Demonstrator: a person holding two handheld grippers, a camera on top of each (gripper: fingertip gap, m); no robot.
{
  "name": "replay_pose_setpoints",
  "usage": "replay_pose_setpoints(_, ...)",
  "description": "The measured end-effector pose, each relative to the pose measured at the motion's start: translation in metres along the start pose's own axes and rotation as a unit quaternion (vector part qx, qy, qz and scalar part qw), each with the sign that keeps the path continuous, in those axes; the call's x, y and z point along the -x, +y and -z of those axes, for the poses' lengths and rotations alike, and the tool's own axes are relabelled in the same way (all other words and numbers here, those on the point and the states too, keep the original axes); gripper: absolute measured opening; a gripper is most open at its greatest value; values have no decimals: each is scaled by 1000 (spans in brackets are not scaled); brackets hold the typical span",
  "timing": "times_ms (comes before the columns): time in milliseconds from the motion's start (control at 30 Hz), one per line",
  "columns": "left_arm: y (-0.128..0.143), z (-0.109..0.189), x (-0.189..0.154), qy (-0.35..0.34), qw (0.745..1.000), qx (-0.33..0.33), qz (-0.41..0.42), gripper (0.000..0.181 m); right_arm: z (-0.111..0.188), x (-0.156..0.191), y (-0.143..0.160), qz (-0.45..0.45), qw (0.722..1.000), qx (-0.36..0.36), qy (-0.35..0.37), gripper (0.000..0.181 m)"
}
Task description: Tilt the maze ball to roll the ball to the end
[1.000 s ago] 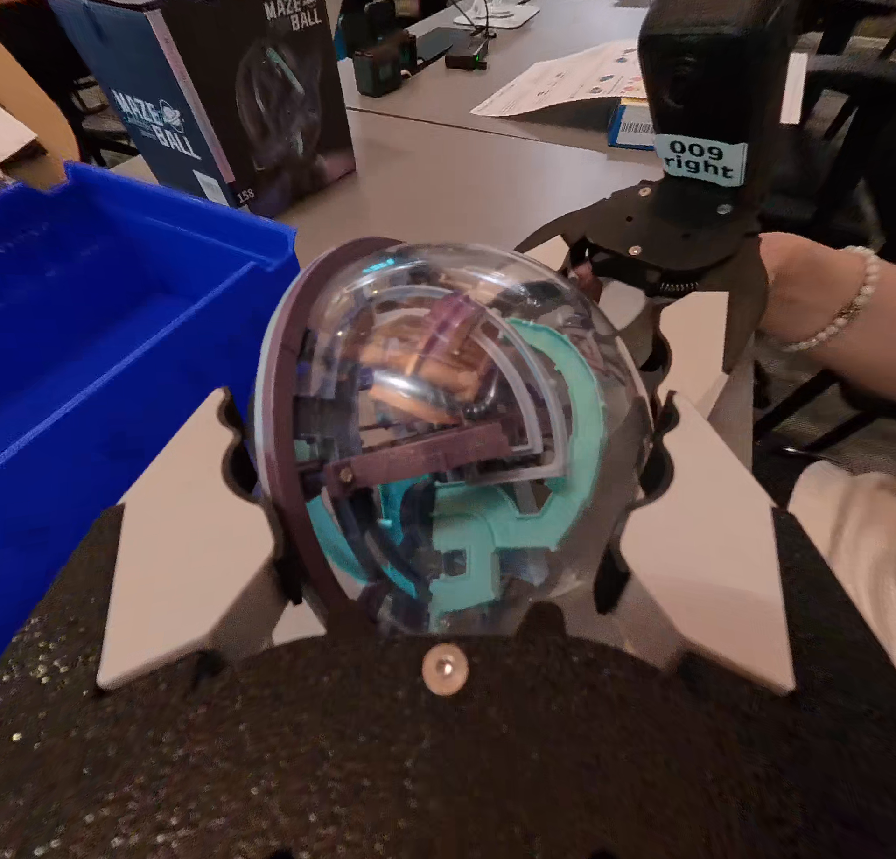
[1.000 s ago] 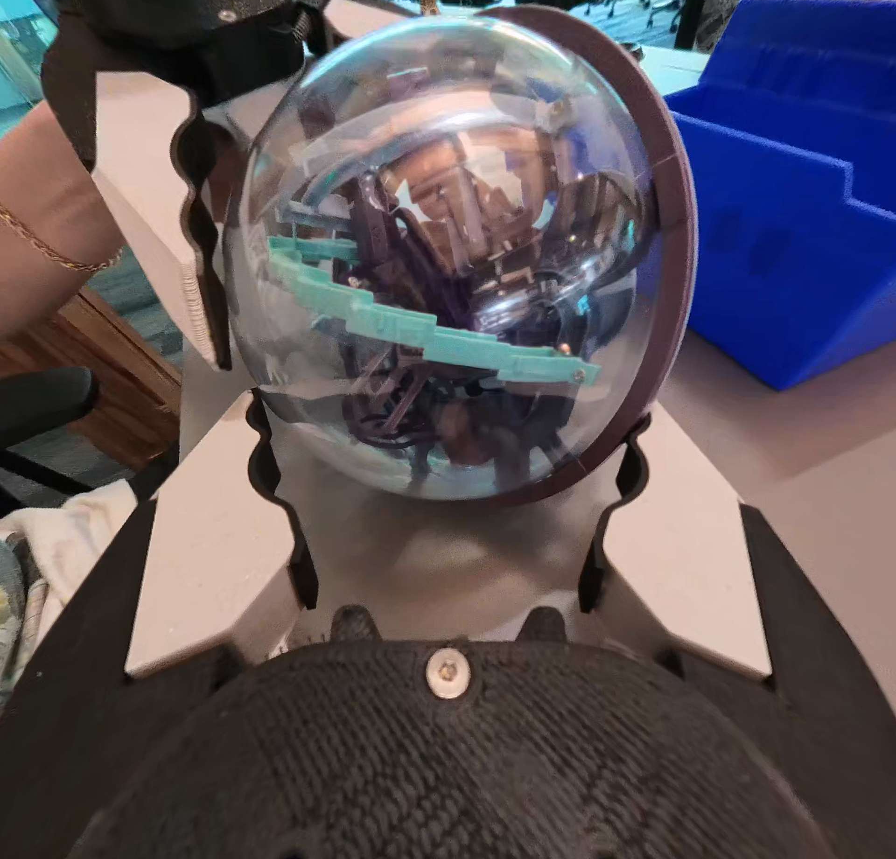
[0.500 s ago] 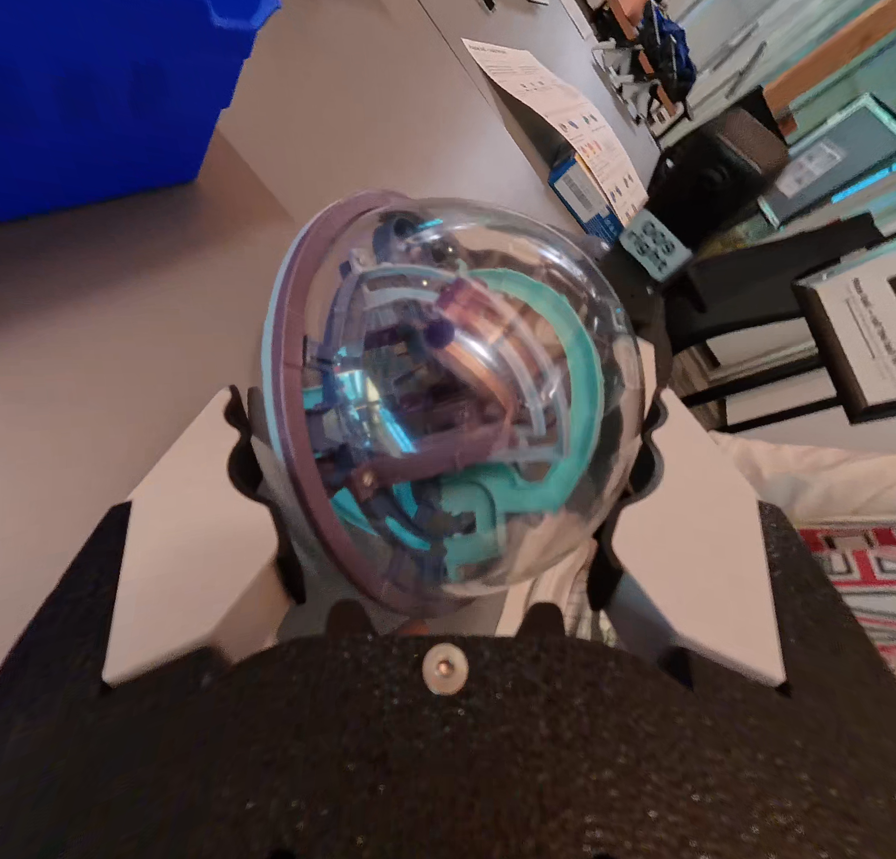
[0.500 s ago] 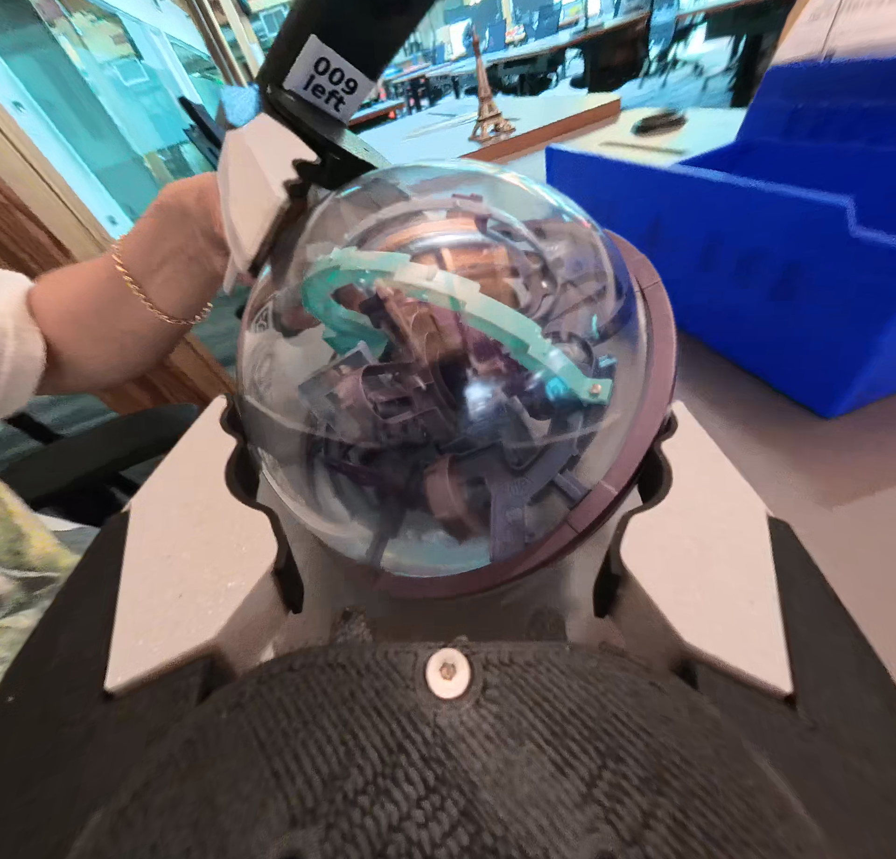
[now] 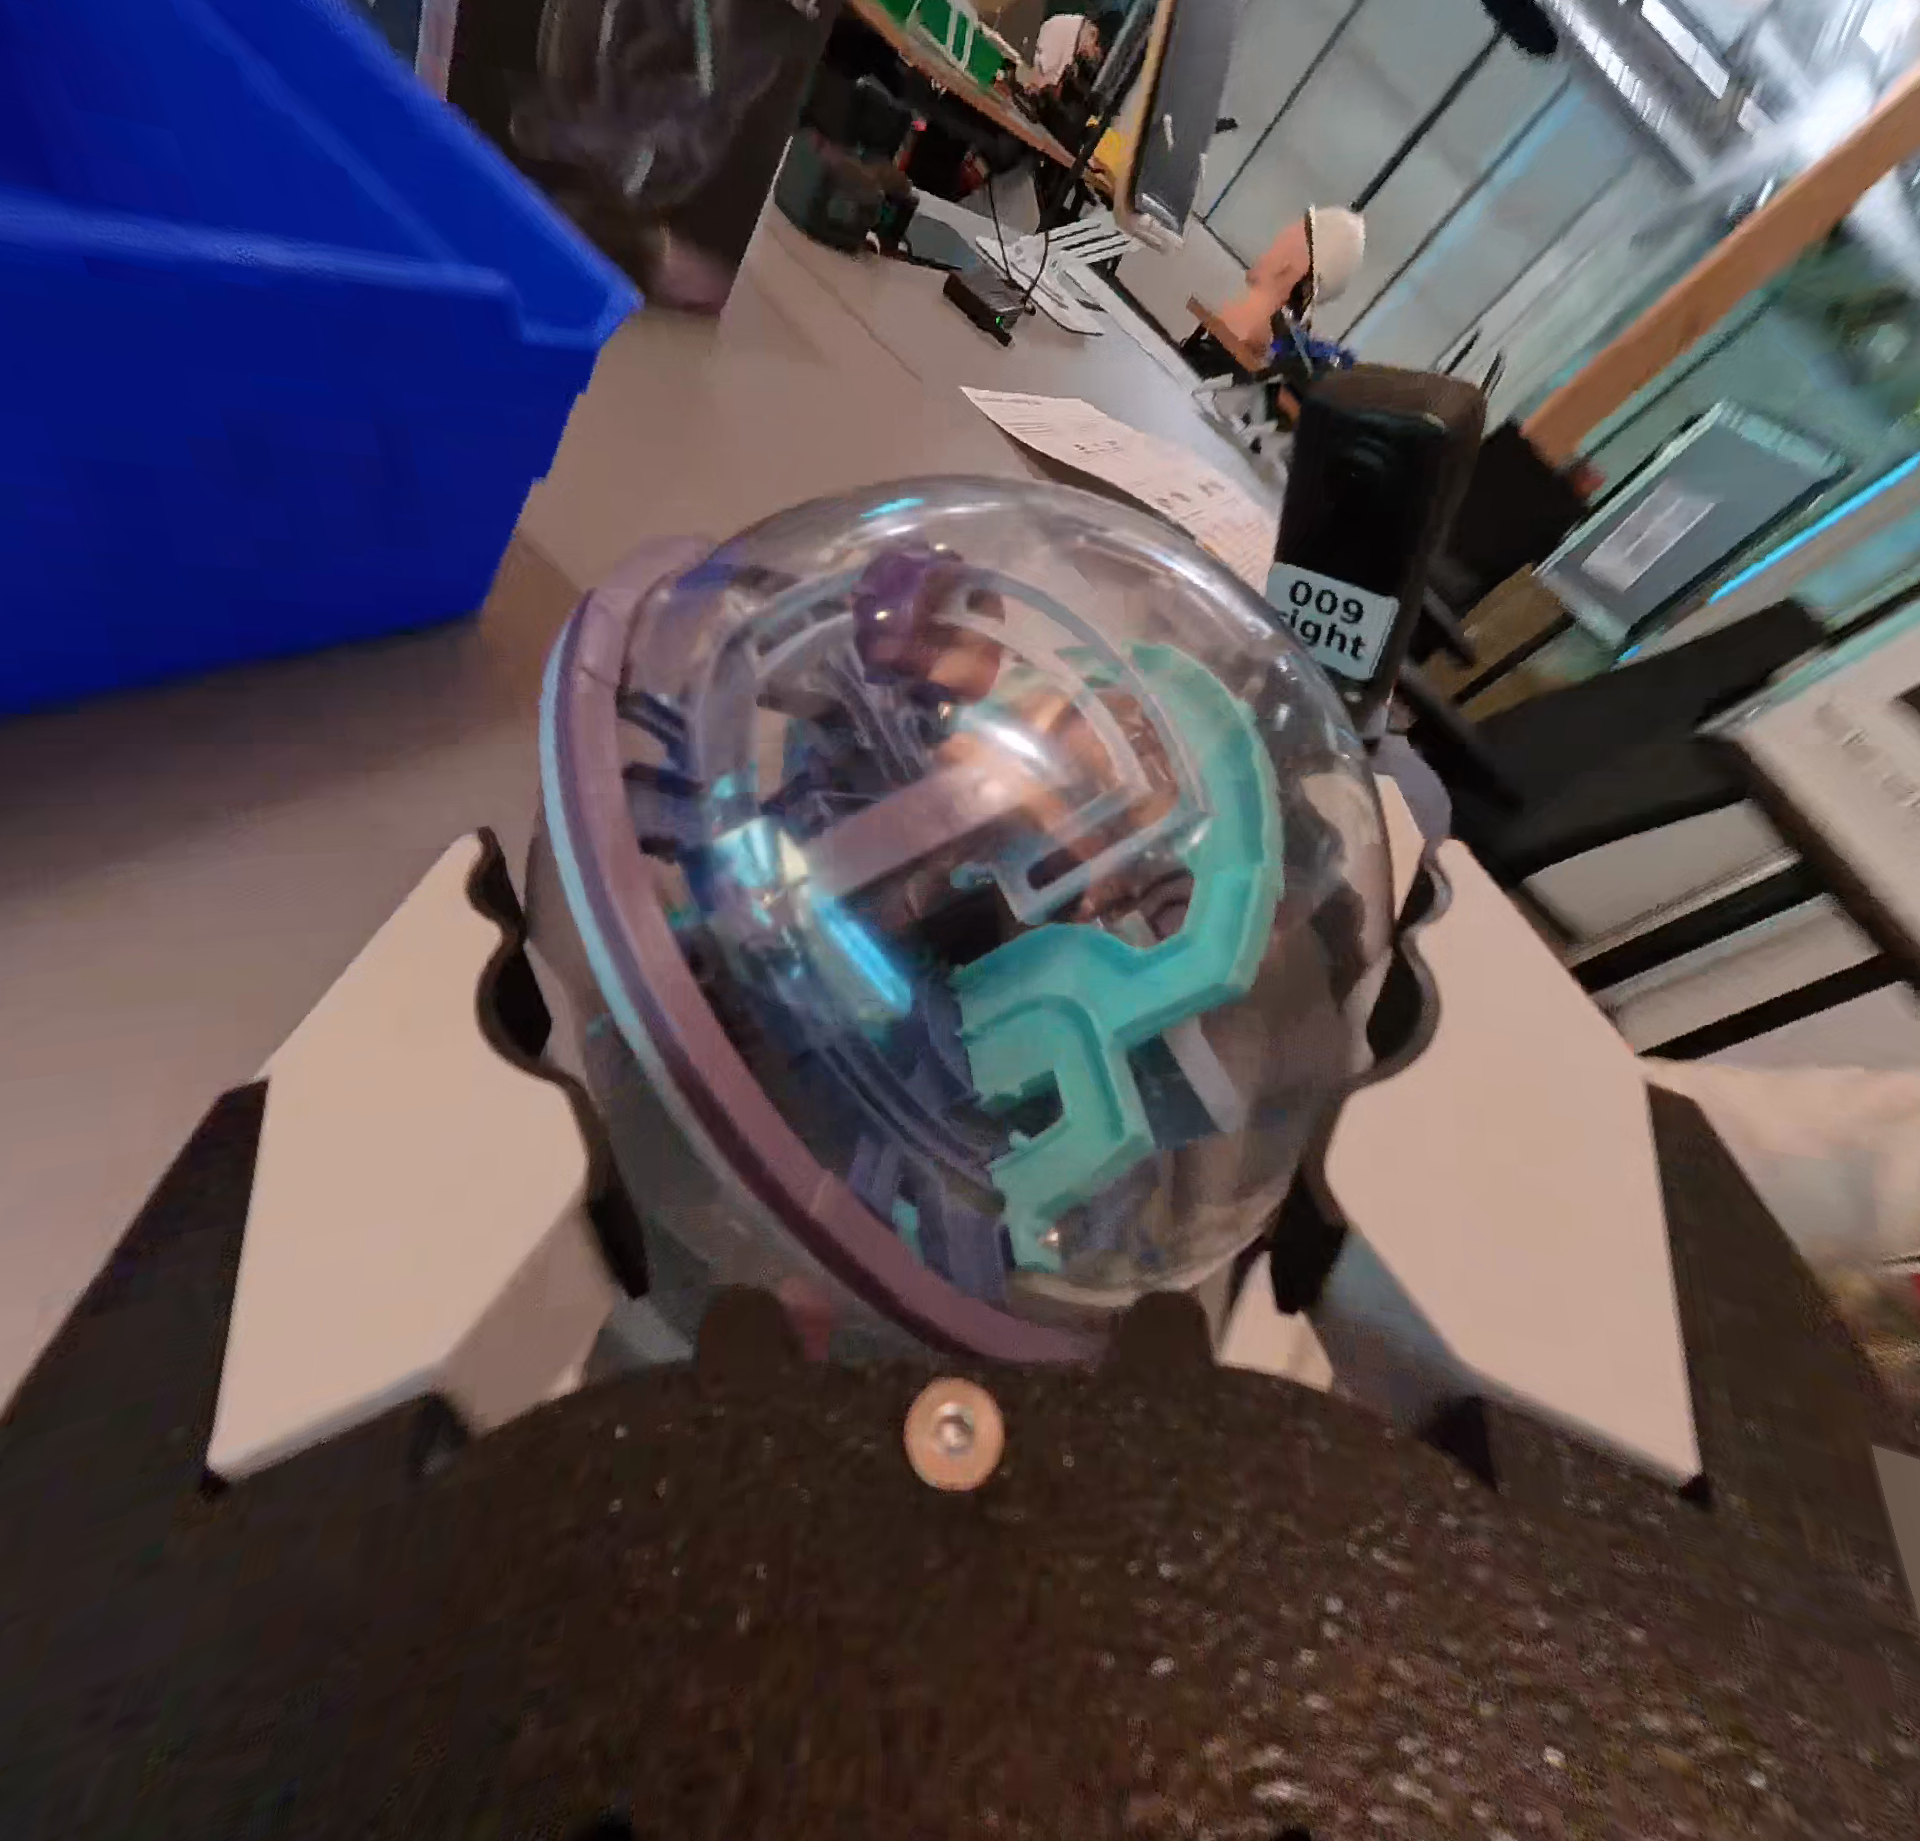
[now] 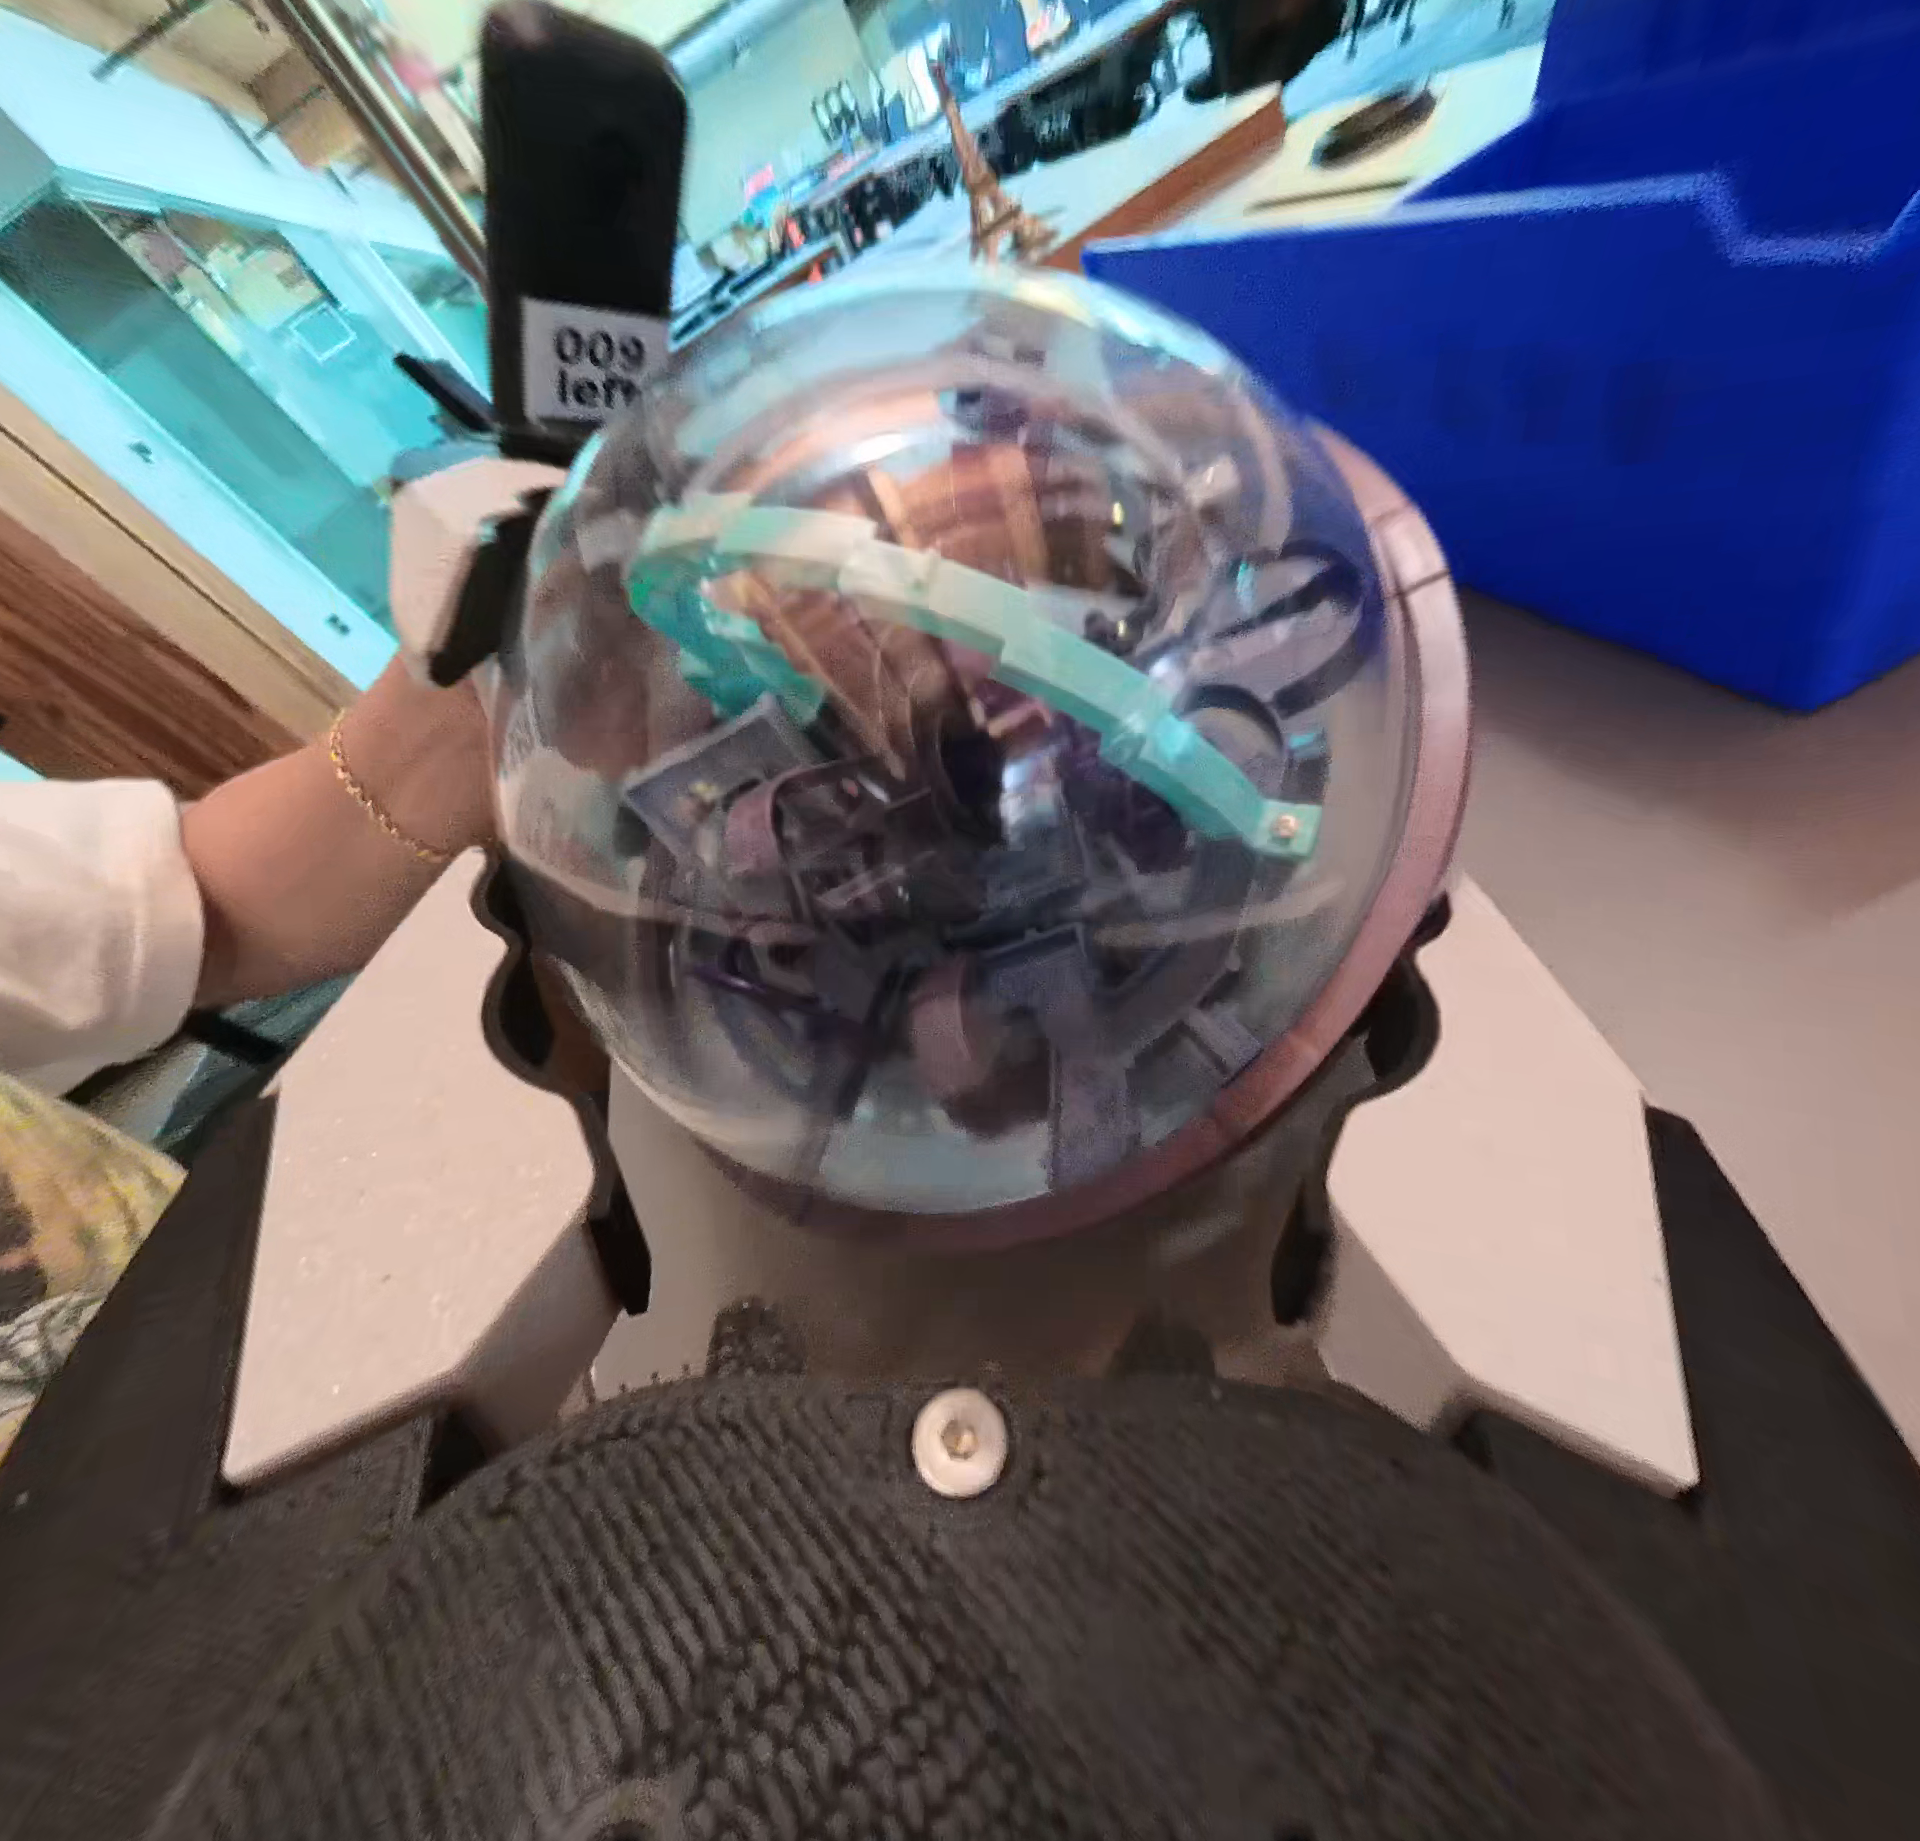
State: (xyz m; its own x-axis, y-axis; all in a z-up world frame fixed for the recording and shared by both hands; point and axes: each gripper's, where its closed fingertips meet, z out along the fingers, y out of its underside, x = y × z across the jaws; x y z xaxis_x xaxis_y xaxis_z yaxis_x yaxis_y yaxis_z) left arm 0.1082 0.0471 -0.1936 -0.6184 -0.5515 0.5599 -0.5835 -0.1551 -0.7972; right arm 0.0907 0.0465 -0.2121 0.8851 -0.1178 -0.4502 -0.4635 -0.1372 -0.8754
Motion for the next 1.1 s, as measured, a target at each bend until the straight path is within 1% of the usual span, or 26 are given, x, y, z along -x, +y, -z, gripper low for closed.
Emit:
replay_pose_setpoints(33, 1, 1, 0, 5, 1000, -1, 29, 156, 1, 1, -4, 10, 1000, -5, 4, 157)
replay_pose_setpoints(133, 2, 4, -1, 8, 999, -3, 53, 156, -1, 6, -4, 49, 999, 6, 14, 157)
replay_pose_setpoints(233, 3, 6, -2, 2, 999, 12, 31, 156, -2, 8, -1, 66, 998, 3, 9, 157)
replay_pose_setpoints(267, 2, 6, -2, 1, 1000, 11, 4, 156, -1, 7, 2, 57, 998, 12, 5, 154)
replay_pose_setpoints(333, -5, 5, -2, -7, 996, -5, -88, 157, -2, 5, 9, 14, 999, 34, -7, 153)
replay_pose_setpoints(367, -8, 5, -4, -9, 990, -14, -138, 156, -3, 4, 12, -4, 999, 39, -13, 153)
replay_pose_setpoints(400, -8, 4, -5, -10, 984, -8, -177, 157, -5, 2, 13, -11, 999, 34, -13, 152)
replay_pose_setpoints(433, -8, 3, -5, -11, 981, 0, -192, 158, -6, 1, 13, -18, 999, 30, -13, 152)
replay_pose_setpoints(500, -11, 1, -4, -8, 987, -2, -160, 155, -6, 0, 11, -39, 999, 24, -13, 153)
replay_pose_setpoints(567, -16, 1, -1, -9, 997, -16, -81, 150, -7, -1, 4, -42, 999, 4, -9, 157)
replay_pose_setpoints(633, -17, 3, 3, -18, 999, -20, -19, 148, -6, 0, -2, -19, 1000, -12, 2, 158)
replay_pose_setpoints(767, -11, 5, 3, -14, 998, -15, 57, 146, -1, 4, -12, 38, 999, -26, 9, 158)
replay_pose_setpoints(833, -10, 6, 4, -11, 995, -22, 97, 144, 0, 5, -15, 31, 999, -36, 1, 158)
replay_pose_setpoints(900, -7, 7, 4, -1, 991, -14, 135, 143, 1, 5, -19, -7, 999, -53, -9, 158)
replay_pose_setpoints(967, -2, 7, 1, 25, 989, 2, 143, 144, 3, 3, -21, -62, 996, -64, -27, 158)
replay_pose_setpoints(1000, -1, 7, 0, 35, 991, 6, 128, 144, 4, 2, -21, -79, 994, -64, -32, 158)
replay_pose_setpoints(1033, -2, 6, -1, 41, 995, 1, 95, 146, 4, 0, -20, -84, 994, -62, -32, 157)
replay_pose_setpoints(1100, -9, 3, -4, 39, 999, -35, -5, 152, 2, 0, -14, -70, 996, -42, -27, 158)
